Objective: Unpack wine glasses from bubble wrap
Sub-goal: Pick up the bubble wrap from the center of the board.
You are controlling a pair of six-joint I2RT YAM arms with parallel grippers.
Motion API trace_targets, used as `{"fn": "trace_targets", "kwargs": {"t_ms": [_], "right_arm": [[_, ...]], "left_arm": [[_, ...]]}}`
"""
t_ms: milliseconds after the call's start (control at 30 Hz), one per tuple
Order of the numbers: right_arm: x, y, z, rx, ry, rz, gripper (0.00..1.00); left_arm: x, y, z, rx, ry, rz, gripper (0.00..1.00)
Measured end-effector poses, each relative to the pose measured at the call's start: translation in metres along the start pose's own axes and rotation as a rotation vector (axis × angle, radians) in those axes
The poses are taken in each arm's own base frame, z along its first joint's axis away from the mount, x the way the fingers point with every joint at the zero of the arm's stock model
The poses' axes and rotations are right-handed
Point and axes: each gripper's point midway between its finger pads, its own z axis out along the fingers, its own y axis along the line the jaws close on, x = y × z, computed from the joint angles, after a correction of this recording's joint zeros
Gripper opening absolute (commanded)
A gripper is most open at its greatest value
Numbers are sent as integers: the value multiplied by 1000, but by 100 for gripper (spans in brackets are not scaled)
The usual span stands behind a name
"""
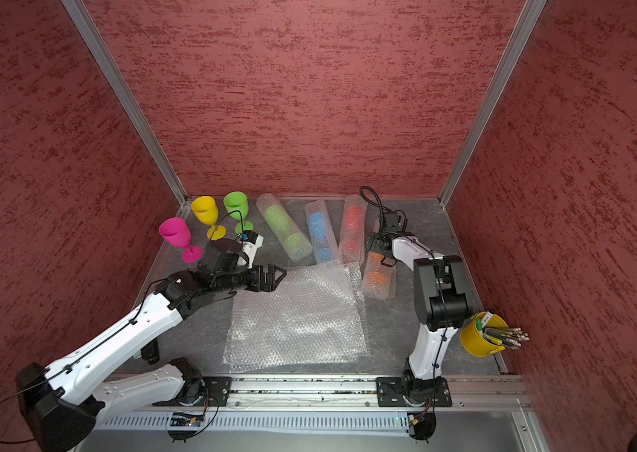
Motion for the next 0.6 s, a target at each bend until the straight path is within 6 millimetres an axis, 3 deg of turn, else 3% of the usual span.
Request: {"fn": "trace_targets", "kwargs": {"t_ms": [167, 300, 367, 500, 600], "right_arm": [[2, -3, 7, 18, 10, -1, 84], [-18, -6, -21, 33, -69, 10, 76], [-33, -3, -49, 17, -133, 24, 73], [-69, 8, -131, -70, -310, 65, 72], [-76, 27, -192, -183, -403, 71, 72]], "left_arm": [[-2, -1, -2, 6, -9, 1, 100], [-3, -1, -4, 5, -19, 9, 100], [-4, -1, -5, 3, -23, 9, 100], [-6, 2, -5, -9, -30, 10, 99], [-8, 6, -6, -29, -43, 10, 100]]}}
